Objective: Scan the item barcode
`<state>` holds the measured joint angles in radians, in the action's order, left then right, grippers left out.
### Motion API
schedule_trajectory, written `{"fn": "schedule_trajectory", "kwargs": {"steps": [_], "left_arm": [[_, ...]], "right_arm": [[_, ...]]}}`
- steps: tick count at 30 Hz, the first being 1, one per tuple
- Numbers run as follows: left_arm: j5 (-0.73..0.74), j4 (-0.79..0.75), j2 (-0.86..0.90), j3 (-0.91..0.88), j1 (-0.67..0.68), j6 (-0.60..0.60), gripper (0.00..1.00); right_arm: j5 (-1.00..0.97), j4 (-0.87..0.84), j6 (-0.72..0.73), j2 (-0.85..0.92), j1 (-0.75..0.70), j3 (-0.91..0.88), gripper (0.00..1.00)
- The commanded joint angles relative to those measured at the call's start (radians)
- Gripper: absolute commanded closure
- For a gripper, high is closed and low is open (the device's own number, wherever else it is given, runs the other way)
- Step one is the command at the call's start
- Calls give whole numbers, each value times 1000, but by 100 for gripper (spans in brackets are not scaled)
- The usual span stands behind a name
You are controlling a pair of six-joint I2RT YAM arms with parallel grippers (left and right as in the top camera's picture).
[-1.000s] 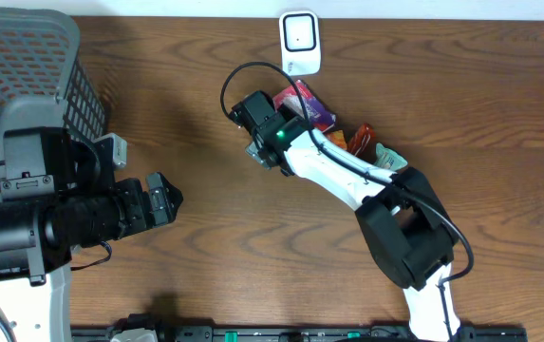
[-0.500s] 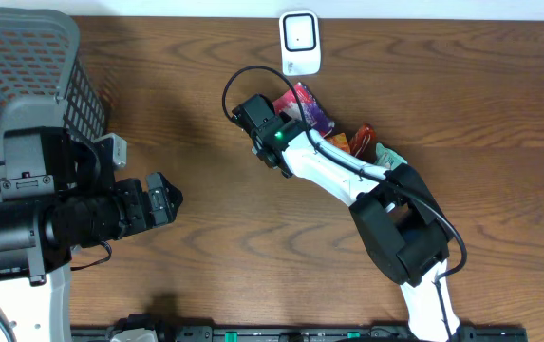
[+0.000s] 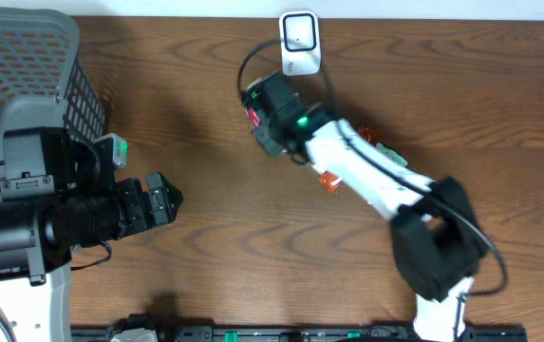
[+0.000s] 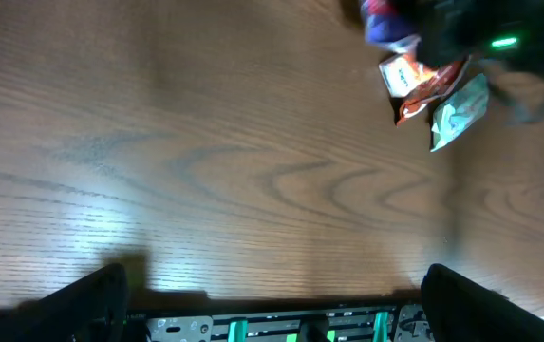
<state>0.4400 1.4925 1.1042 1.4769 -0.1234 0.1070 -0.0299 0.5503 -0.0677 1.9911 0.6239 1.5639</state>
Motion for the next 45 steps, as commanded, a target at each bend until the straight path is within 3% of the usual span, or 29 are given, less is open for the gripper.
{"fn": "schedule_trajectory", "kwargs": {"steps": [1,4,9,23,31,36,40,45], "left_arm": [[5,3,1,-2,-3,-5,2],[5,3,1,-2,-3,-5,2],[5,3,1,-2,-3,-5,2],[5,3,1,-2,-3,-5,2],[5,3,1,-2,-3,-5,2],[5,3,1,-2,-3,-5,2],[5,3,1,-2,-3,-5,2],[5,3,1,-2,-3,-5,2]], "right_arm": [[343,-4,97,-68,-78,33,99],[648,-39,182,-65,-141,32,99],[916,-145,369,-53,-203,26,99],[1010,-483,787,88,-177,-80,99],[909,-398,772,110,-195,-81,99],[735,-284,688,109,-222,-80,86],[612,-198,649,101,-250,-56,89],[526,-74,578,58,-272,27,66]]}}
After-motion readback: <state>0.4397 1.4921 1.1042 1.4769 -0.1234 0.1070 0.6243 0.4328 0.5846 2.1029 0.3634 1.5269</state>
